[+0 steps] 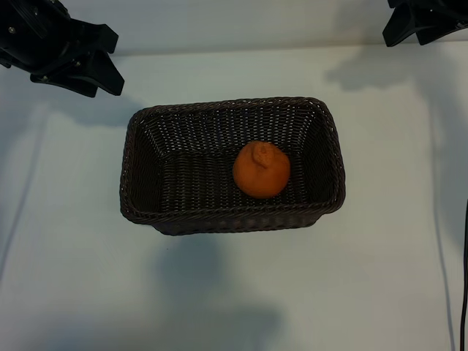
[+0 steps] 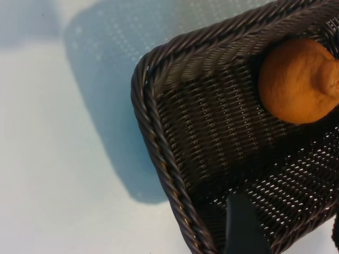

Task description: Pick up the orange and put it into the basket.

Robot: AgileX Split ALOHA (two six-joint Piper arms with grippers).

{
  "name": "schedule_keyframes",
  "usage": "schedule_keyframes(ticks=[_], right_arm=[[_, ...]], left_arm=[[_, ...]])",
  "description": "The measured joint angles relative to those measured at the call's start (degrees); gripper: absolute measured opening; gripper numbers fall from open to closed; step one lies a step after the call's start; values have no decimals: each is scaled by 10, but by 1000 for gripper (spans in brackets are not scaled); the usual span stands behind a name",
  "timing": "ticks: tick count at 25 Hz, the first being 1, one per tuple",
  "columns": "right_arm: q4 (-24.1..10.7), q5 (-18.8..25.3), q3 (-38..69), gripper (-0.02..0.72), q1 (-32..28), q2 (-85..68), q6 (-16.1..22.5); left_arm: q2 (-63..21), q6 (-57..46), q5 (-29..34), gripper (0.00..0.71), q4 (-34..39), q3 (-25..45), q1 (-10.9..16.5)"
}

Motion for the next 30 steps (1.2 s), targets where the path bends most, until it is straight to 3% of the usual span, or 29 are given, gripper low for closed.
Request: schedule_keyframes(ticks=[30], right_arm=[[0, -1, 0, 489, 0, 0, 0]], left_arm=[[0, 0, 0, 444, 2, 0, 0]])
